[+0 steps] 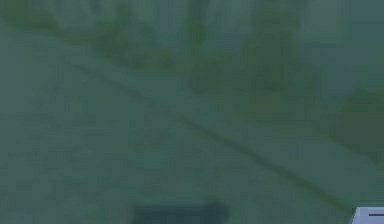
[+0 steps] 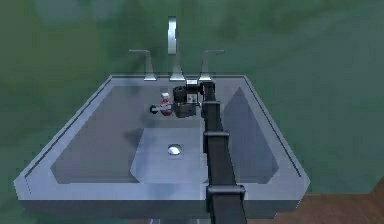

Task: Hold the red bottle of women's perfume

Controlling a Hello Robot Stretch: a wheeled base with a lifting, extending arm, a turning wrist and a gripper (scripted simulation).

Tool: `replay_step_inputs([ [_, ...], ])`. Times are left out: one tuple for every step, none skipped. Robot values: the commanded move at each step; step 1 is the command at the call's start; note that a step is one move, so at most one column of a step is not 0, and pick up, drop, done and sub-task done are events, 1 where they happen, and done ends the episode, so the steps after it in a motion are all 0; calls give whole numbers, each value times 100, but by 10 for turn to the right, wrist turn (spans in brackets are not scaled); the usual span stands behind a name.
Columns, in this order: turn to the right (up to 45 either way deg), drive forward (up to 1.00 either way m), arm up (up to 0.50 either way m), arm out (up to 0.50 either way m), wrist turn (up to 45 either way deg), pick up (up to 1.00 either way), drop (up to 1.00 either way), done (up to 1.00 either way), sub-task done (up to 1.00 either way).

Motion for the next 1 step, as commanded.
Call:
replay_step_inputs([
  [0,0,0,0,0,0,0,100,0],
])
